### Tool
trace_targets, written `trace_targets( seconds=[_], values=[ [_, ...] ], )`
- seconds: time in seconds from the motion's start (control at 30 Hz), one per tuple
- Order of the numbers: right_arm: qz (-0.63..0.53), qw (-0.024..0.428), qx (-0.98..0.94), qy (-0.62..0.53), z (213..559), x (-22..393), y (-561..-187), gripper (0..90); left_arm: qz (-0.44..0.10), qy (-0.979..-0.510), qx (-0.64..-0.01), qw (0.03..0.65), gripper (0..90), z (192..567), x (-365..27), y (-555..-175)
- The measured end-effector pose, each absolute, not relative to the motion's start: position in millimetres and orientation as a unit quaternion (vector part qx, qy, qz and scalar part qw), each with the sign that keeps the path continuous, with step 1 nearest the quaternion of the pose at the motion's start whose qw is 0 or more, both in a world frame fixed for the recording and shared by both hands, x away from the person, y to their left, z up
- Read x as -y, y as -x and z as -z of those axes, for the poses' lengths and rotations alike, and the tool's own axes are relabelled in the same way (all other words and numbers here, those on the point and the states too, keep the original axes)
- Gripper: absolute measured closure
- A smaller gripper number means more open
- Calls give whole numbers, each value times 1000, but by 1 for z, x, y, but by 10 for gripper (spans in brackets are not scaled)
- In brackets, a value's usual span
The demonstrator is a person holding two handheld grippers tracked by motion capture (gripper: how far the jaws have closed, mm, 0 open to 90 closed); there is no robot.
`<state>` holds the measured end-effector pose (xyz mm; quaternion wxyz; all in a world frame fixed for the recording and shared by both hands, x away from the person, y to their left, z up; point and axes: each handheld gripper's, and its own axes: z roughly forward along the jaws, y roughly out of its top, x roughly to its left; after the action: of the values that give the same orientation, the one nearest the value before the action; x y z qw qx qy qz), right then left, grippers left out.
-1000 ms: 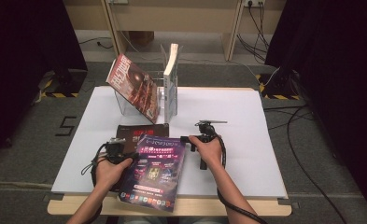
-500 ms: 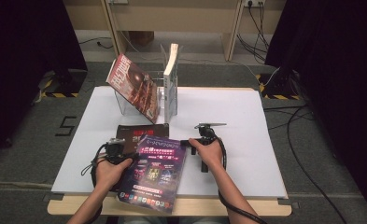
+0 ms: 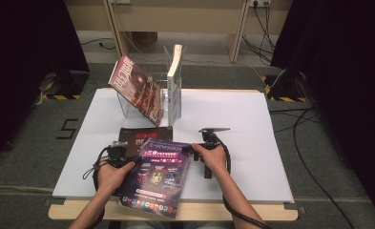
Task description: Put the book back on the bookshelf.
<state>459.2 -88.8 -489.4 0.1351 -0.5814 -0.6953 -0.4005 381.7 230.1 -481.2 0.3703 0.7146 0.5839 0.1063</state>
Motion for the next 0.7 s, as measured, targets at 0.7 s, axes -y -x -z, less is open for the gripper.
trace_targets(
  seconds=[0.7],
  values=[
    [485,111,668,553,440,75,-446,836,-116,-697,-585,399,641,468,-240,-377]
  ],
)
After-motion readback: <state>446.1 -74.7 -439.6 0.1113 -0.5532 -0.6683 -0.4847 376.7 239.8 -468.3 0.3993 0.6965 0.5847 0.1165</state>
